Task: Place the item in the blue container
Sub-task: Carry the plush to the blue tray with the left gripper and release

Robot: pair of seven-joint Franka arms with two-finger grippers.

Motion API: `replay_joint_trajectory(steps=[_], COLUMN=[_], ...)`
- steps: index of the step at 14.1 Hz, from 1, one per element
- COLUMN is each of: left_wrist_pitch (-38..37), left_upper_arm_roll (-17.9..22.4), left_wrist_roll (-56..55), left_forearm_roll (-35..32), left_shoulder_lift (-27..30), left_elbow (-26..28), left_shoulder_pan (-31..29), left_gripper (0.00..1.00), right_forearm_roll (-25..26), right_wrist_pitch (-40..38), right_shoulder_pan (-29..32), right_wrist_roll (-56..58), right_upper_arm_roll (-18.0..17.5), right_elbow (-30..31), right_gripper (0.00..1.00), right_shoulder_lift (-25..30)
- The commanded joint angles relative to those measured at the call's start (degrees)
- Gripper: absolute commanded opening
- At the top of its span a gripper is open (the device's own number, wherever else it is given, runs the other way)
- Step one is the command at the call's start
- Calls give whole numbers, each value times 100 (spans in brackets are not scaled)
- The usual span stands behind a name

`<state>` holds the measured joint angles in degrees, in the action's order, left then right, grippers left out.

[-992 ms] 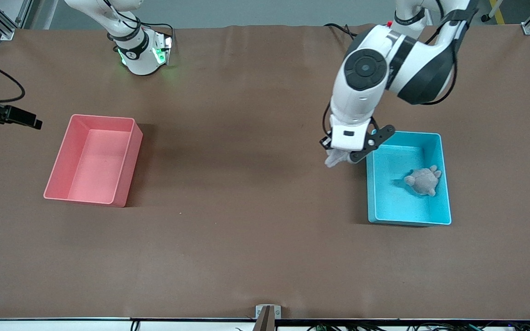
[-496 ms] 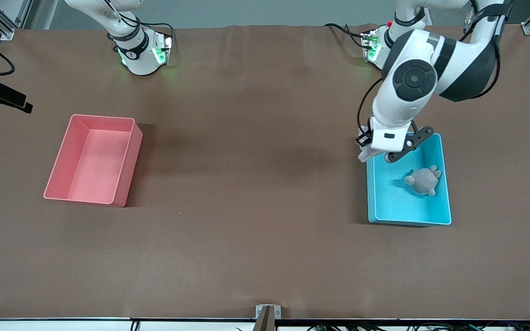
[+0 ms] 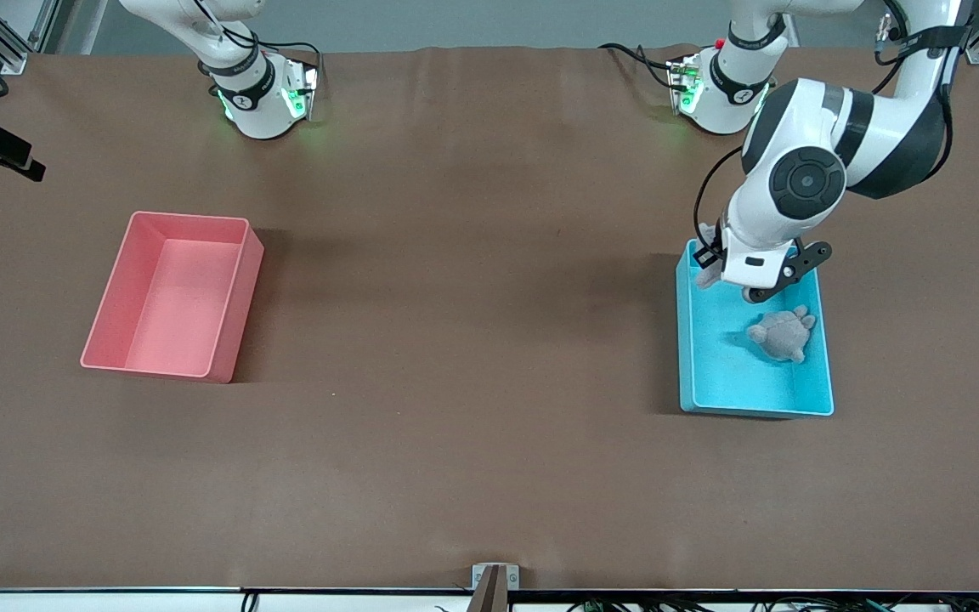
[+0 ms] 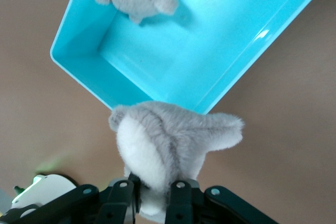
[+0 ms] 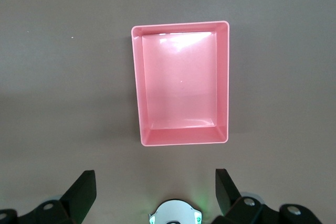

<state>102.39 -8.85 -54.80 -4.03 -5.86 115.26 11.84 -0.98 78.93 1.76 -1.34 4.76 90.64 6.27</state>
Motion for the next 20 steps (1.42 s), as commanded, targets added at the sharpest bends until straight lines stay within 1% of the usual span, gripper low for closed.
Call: replay_joint_trajectory(steps=[1,3,5,6,7,8,9,12,14,15,17,20], left_wrist_pitch=[158,368,763,1017,1133,1256,1292,1082,670,398,72,-271], left_upper_arm_roll=[-29,-21,-21,-21,-29,-29,-29,-38,-99,-161,-371,-670], left_wrist_roll=[162,459,645,681,681,681,672,628,646,672,759,1041], left_forearm_roll=[95,60,34,34,34,43,43,60,69,69,69,34], left_shoulder_lift=[-64,-160,-484,-652,-862,-977,-987,-943,-934,-943,-908,-697], left_elbow=[146,111,102,84,76,75,67,-345,-836,-1074,-1277,-1462], left_shoulder_pan=[-348,-621,-919,-1051,-1087,-1053,-1044,-1026,-965,-956,-973,-973], left_gripper=[0,0,3,13,42,66,100,100,100,100,100,100], right_forearm_roll=[45,54,54,54,54,54,54,54,132,255,282,195], right_wrist_pitch=[-62,-88,-236,-289,-290,-290,-299,-273,-159,-62,-35,-53], right_shoulder_pan=[88,97,88,88,88,88,79,79,53,27,-17,-17], right_wrist_roll=[82,90,108,195,361,432,424,433,442,451,433,354], right_upper_arm_roll=[-63,-63,-54,-63,-54,-63,-71,-71,-80,-80,-89,-89], right_elbow=[-107,-354,-363,-372,-372,-398,-398,-407,-407,-407,-407,-354], right_gripper=[100,100,100,100,100,100,100,100,100,100,100,100], right_shoulder_lift=[41,15,15,24,24,24,24,24,15,15,15,15])
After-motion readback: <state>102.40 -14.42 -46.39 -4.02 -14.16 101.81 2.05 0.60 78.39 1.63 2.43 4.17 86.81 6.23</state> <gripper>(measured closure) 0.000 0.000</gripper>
